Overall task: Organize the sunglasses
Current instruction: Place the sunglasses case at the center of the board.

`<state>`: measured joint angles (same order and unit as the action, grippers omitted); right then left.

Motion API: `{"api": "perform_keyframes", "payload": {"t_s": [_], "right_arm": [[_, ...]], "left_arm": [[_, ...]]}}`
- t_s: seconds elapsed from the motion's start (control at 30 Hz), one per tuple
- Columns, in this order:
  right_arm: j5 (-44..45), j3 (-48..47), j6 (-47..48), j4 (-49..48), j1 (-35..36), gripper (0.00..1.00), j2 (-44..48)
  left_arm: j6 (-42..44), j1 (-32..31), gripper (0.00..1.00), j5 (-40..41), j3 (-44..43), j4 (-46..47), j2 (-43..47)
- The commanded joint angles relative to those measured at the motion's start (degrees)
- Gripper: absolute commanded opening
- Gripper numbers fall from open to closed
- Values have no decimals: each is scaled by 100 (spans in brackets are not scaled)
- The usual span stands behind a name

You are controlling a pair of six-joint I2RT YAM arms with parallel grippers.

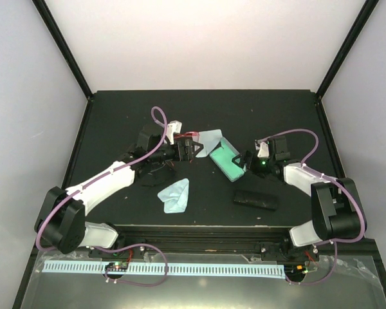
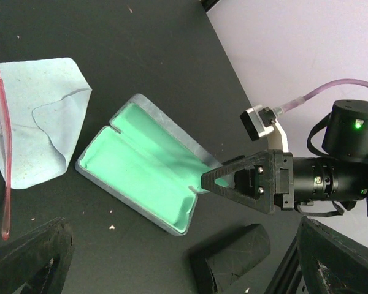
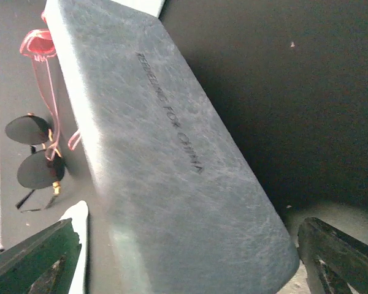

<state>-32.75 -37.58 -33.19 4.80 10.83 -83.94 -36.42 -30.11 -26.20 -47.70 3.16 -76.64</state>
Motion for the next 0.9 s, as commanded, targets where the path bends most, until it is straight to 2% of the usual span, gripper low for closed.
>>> {"api": "perform_keyframes", "payload": {"t_s": [0.0,0.23,0.5,0.67,0.87], "right_arm": [[473,-149,363,346,-24,98,177],[789,-170,465,622,-20,99,532],[1573,-253,711,1327,260,98,1677],[2033,-397,709,1837,1120,95,1993],[1733,-242,277,2054,2394,87,1621]], "left_arm": [[138,27,99,-65,-79,-46,-66],[179,40,99,-55,-80,-98,-63],[239,44,99,48,-79,-186,-10],[285,51,99,179,-88,-307,29],[215,49,99,816,-15,-516,276]]}}
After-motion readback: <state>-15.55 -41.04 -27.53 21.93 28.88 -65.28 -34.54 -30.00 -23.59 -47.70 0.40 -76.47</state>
